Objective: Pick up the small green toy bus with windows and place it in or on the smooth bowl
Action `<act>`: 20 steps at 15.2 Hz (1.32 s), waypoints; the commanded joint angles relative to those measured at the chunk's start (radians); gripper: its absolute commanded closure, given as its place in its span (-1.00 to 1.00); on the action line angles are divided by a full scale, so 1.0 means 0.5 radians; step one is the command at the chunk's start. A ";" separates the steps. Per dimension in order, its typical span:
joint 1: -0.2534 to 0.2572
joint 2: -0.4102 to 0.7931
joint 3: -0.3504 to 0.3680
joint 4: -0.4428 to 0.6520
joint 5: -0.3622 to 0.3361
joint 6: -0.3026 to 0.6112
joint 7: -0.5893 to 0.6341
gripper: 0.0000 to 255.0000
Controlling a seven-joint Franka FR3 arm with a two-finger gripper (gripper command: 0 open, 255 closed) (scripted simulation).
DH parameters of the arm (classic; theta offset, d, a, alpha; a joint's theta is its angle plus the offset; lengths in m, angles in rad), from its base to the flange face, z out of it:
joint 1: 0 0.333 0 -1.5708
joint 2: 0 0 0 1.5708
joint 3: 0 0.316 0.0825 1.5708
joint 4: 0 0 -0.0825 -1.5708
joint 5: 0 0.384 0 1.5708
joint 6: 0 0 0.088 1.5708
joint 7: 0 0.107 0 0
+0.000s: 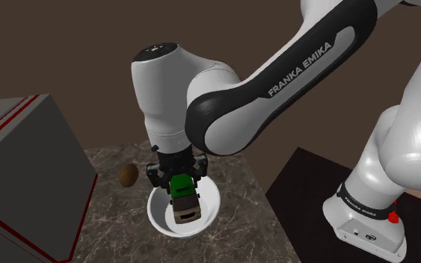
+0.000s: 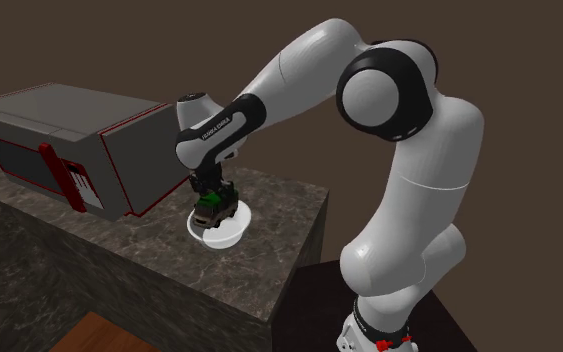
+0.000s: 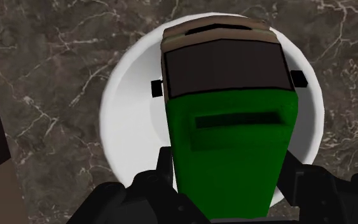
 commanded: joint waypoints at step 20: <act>-0.009 -0.138 0.001 0.131 0.106 -0.236 -0.077 -1.00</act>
